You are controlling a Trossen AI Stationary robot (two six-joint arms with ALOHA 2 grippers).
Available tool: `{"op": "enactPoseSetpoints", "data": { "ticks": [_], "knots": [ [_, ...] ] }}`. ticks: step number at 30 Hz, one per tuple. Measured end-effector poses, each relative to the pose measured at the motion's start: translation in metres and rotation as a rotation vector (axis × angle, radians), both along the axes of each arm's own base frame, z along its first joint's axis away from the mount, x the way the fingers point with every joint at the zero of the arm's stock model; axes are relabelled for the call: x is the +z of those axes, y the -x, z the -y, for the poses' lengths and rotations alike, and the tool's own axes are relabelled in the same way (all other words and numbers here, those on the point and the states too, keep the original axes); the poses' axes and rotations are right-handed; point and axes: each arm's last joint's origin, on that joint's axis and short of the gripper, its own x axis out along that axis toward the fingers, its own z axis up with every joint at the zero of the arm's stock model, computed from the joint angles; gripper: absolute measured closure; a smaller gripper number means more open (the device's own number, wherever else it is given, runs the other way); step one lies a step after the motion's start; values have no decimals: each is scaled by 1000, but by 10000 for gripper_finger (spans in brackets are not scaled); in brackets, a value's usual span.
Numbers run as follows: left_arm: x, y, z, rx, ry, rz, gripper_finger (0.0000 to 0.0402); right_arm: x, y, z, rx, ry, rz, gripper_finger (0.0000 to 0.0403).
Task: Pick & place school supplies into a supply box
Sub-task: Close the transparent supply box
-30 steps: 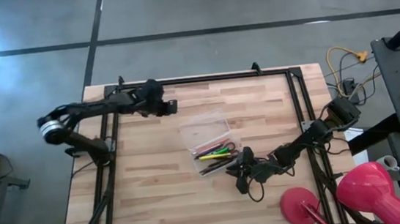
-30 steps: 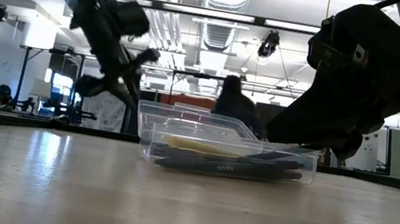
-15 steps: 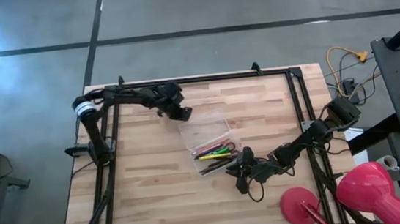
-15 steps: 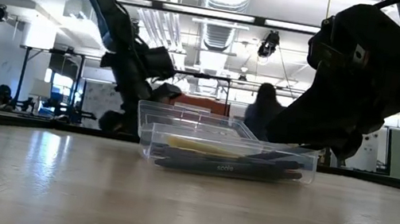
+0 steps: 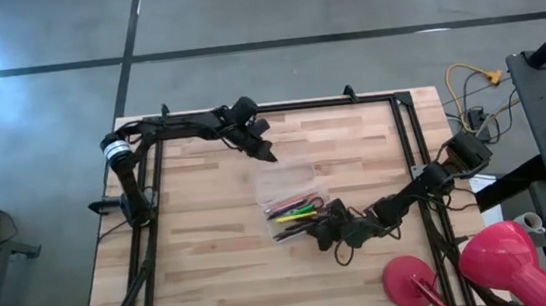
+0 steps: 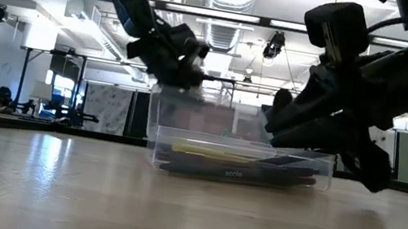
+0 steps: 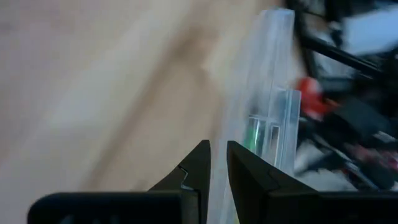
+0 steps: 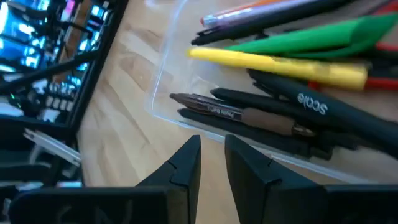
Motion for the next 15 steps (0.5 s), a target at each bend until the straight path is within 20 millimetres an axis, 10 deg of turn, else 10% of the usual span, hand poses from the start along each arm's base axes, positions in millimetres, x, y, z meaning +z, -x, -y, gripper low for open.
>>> {"op": "enactPoseSetpoints", "data": {
  "ticks": [15],
  "knots": [
    [15,-40,87,-277,25,41,364,-3,0,6,-52,-39,-29,335]
  ]
}}
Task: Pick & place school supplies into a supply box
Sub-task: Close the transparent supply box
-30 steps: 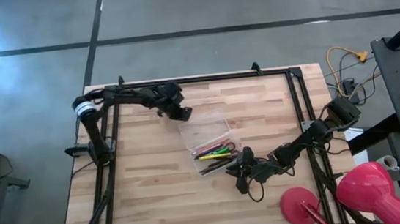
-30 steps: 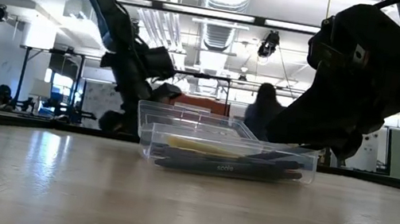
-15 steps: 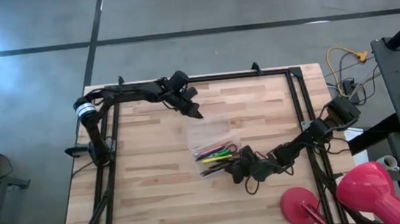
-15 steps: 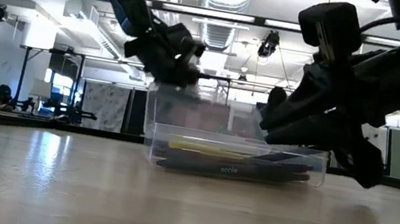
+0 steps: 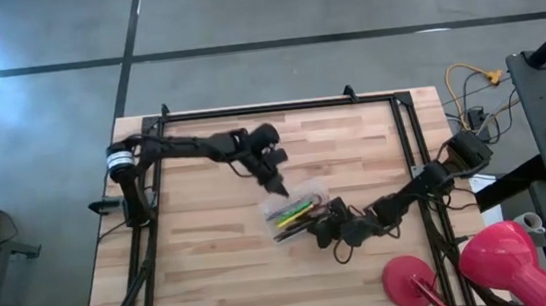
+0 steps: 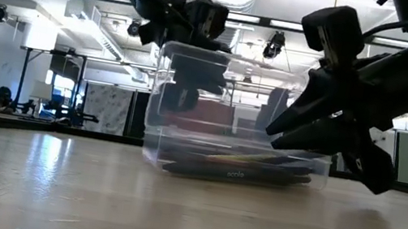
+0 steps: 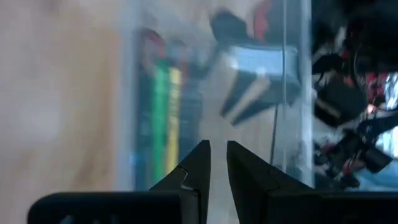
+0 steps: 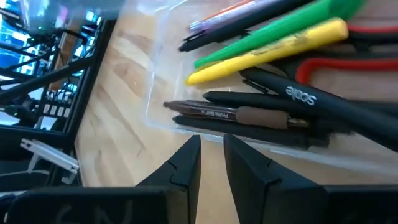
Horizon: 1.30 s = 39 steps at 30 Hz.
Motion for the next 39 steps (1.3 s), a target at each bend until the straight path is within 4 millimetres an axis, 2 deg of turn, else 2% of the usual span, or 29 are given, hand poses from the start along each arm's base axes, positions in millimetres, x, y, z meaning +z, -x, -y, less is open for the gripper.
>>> {"op": "enactPoseSetpoints", "data": {
  "ticks": [5,10,14,18,25,29,39],
  "knots": [
    [-1,-6,28,-34,-53,-12,364,1,-1,5,20,-12,-15,335],
    [-3,-9,40,-12,-119,-28,364,10,-1,-2,206,-39,-34,335],
    [-6,-11,42,-3,-137,-32,364,19,1,-4,282,-66,-17,335],
    [-20,-16,41,10,-119,-72,364,30,4,-3,293,-61,-5,335],
    [-44,-24,42,15,-93,-122,364,22,14,4,177,-85,-140,335],
    [-47,-25,42,24,-99,-126,364,21,15,4,155,-110,-146,335],
    [-45,-29,40,80,-91,-96,364,22,3,9,90,-48,-113,335]
  ]
}}
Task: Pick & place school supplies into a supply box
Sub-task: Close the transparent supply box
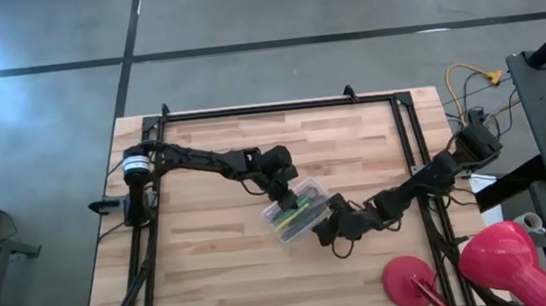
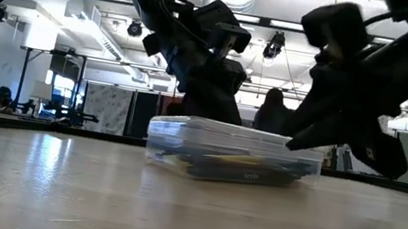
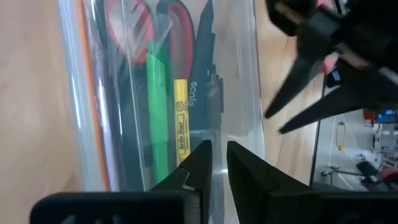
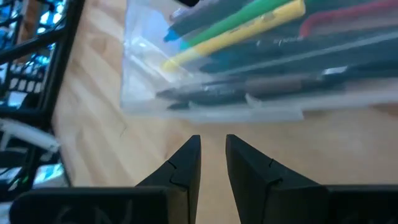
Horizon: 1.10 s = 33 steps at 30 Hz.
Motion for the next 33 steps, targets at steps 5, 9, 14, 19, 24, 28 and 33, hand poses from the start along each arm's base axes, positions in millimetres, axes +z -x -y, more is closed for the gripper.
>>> {"op": "enactPoseSetpoints", "data": {
  "ticks": [5,9,14,19,24,28,33],
  "knots": [
    [1,-3,-1,27,10,21,364,-10,-10,7,-61,6,-36,335],
    [1,-3,-1,26,13,22,364,-27,-10,10,-109,23,-120,335],
    [1,-3,0,23,16,22,364,-34,-12,9,-160,17,-145,335],
    [1,-3,0,22,17,21,364,-28,-11,5,-71,5,-156,335],
    [1,-3,0,18,16,23,364,-8,-6,-8,-26,-6,-87,335],
    [1,-3,0,16,16,25,364,-7,-5,-6,-78,24,-73,335],
    [2,-3,0,14,16,28,364,-12,-8,4,-106,47,-105,335]
  ]
}}
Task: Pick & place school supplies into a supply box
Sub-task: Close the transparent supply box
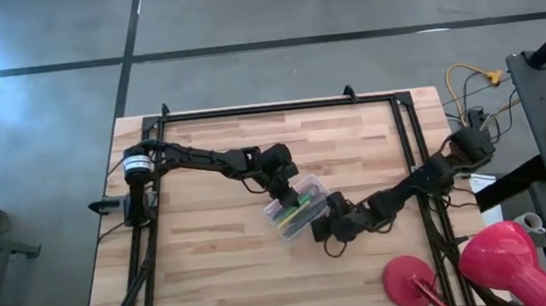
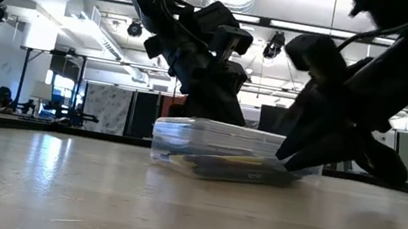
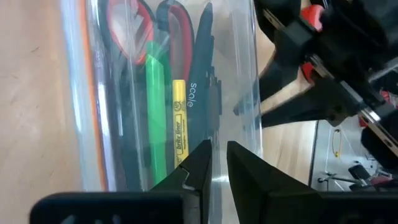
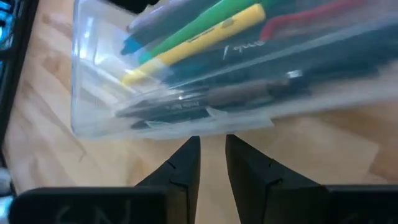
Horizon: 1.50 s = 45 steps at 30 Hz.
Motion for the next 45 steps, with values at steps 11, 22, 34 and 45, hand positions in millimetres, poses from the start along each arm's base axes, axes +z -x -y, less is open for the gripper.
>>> {"op": "enactPoseSetpoints", "data": {
  "ticks": [11,22,34,45],
  "knots": [
    [0,0,0,3,0,-2,364,0,-3,13,-49,38,-14,335],
    [0,0,0,3,1,-5,364,-4,-7,27,-174,64,2,335],
    [0,0,2,-4,6,-3,364,-9,-2,28,-189,-1,-63,335],
    [0,0,-2,123,-3,-45,364,14,7,18,-219,-56,3,335]
  ]
}}
